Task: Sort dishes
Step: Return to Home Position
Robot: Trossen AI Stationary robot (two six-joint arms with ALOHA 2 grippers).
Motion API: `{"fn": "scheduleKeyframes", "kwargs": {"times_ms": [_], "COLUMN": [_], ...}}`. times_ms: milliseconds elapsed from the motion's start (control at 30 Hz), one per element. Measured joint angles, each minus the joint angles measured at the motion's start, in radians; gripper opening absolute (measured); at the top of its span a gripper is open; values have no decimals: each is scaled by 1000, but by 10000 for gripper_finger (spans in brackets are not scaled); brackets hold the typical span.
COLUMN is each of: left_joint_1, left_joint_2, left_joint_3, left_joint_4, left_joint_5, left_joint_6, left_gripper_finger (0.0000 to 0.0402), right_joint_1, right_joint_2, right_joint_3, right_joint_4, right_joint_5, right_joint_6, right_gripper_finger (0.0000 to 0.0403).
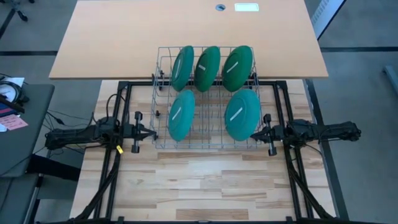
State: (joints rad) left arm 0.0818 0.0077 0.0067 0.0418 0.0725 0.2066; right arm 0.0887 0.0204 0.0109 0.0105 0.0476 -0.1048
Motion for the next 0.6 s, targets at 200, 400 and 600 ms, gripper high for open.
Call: {"fn": "scheduleKeyframes", "kwargs": {"times_ms": [200, 400, 600], "left_joint_1": [0, 0, 0], "left_joint_2": [-3, -3, 5], "left_joint_3": [0, 0, 0], "left_joint_4": [-1, -5, -5], "left_joint_5": [-13, -29, -30], "left_joint_6": [31, 19, 18], "left_gripper_finger": [0, 0, 0], "right_joint_1": [0, -10, -19], "right_joint_2": [0, 0, 1], "right_joint_3": [1, 1, 2], "right_joint_4": [-6, -6, -7], "right_joint_5": [2, 3, 3], "right_joint_6": [-27, 11, 26], "right_gripper_finger": [0, 0, 0]}}
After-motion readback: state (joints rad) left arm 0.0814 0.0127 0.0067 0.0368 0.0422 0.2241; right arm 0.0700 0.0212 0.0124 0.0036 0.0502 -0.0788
